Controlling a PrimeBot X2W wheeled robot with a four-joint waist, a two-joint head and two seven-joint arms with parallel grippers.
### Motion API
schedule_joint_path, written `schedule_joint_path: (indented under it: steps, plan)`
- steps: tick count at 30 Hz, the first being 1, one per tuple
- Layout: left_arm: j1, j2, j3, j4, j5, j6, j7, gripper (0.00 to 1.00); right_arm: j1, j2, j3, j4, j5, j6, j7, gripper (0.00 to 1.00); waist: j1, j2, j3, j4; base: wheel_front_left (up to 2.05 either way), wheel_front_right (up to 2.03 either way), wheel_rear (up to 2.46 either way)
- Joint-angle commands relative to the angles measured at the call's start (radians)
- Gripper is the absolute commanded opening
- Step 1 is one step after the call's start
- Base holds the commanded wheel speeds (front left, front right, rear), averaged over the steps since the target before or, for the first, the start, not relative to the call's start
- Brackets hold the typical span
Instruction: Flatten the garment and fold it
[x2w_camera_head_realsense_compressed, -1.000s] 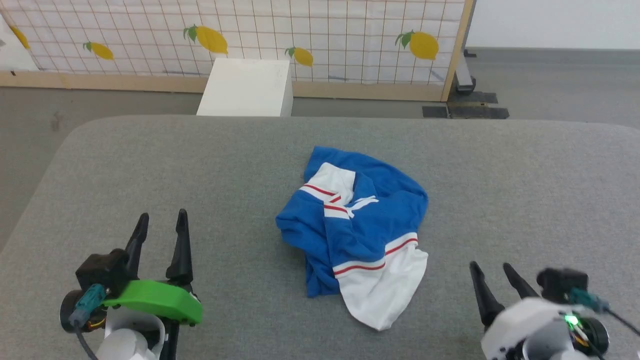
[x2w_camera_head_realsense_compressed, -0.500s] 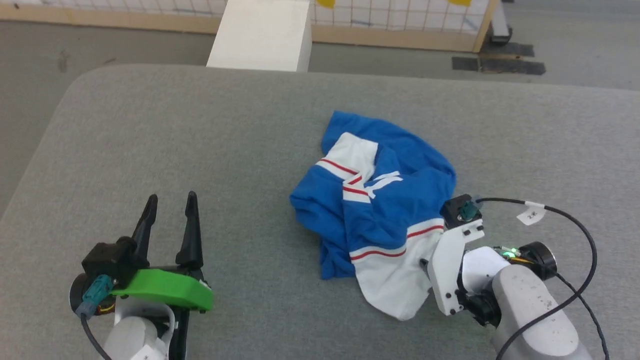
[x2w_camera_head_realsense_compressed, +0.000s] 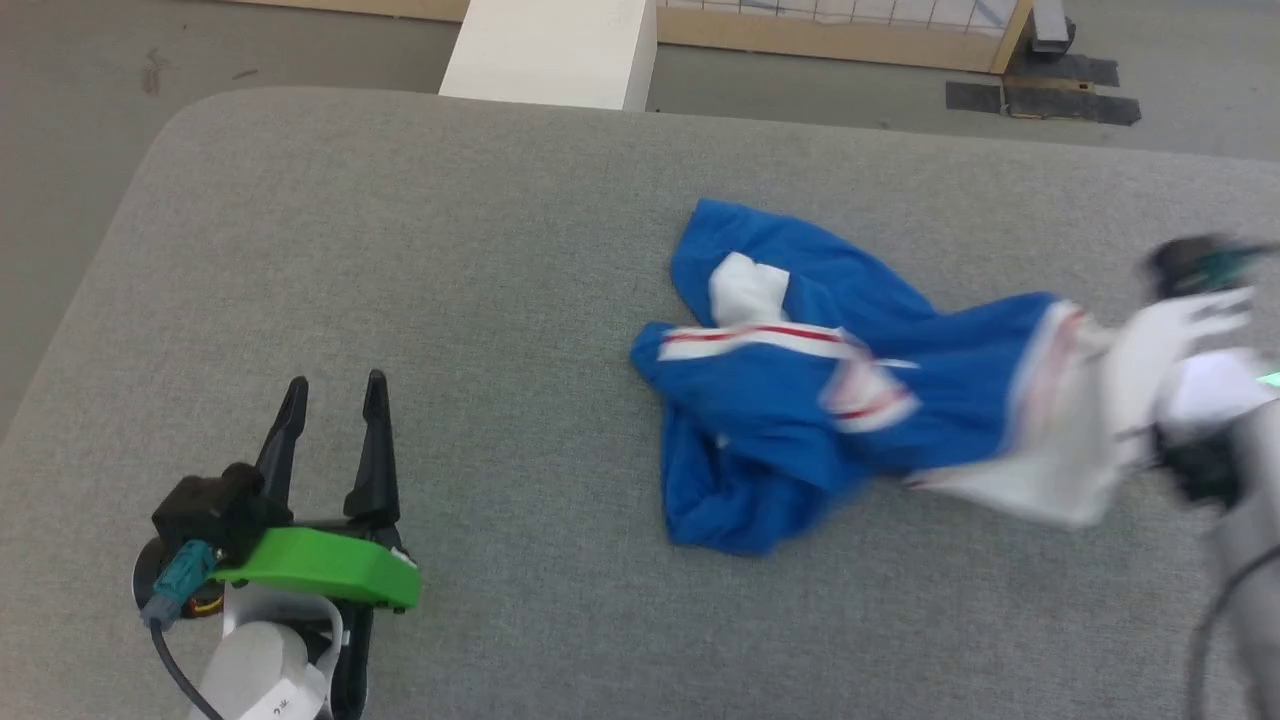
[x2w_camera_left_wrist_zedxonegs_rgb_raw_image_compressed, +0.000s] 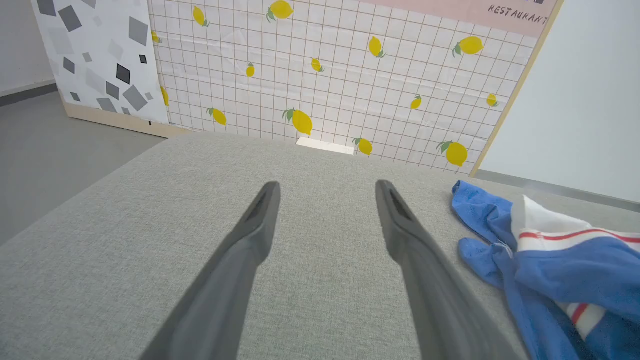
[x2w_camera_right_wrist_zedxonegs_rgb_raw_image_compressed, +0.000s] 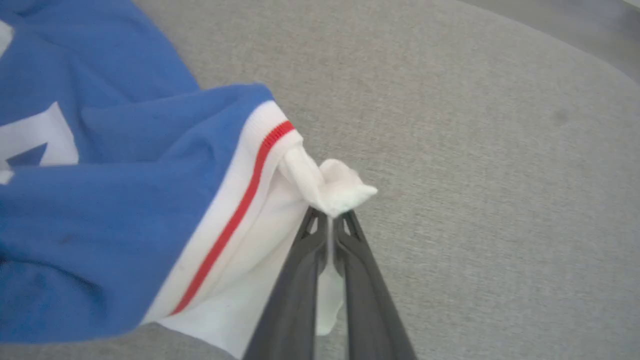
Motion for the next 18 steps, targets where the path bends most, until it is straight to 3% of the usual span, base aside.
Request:
schedule_joint_path:
  steps: [1, 4, 7, 8, 14, 18]
  plan:
    - [-0.022, -0.008, 0.004, 0.002, 0.011, -0.008, -0.004, 1.0, -0.023, -0.03, -0.035, 0.0, -0.02, -0.002, 0.006, 0.0, 0.0, 0.0, 0.007, 0.005, 0.0, 0.0, 0.0]
    - [-0.033, -0.012, 0.003, 0.012, 0.015, -0.017, -0.004, 1.0, -0.039, -0.081, -0.118, 0.024, -0.057, -0.002, 0.008, 0.0, 0.0, 0.0, 0.02, 0.012, 0.0, 0.0, 0.0]
    - [-0.039, -0.016, 0.008, 0.027, 0.016, -0.023, -0.004, 1.0, -0.031, -0.074, -0.209, 0.054, -0.095, -0.002, 0.005, 0.0, 0.0, 0.0, 0.028, 0.014, 0.0, 0.0, 0.0]
    - [-0.04, -0.017, 0.01, 0.033, 0.016, -0.025, -0.004, 1.0, -0.027, -0.06, -0.233, 0.06, -0.105, -0.002, -0.004, 1.0, 0.0, 0.0, 0.028, 0.014, 0.0, 0.0, 0.0]
    - [-0.035, -0.023, 0.017, 0.062, 0.013, -0.031, -0.005, 1.0, -0.008, 0.03, -0.342, -0.015, -0.095, -0.002, -0.198, 1.0, 0.0, 0.0, -0.012, 0.001, 0.0, 0.0, 0.0]
    - [-0.023, -0.027, 0.015, 0.076, 0.01, -0.034, -0.005, 1.0, 0.058, 0.104, -0.339, -0.134, -0.043, -0.002, -0.336, 1.0, 0.0, 0.0, -0.061, -0.023, 0.0, 0.0, 0.0]
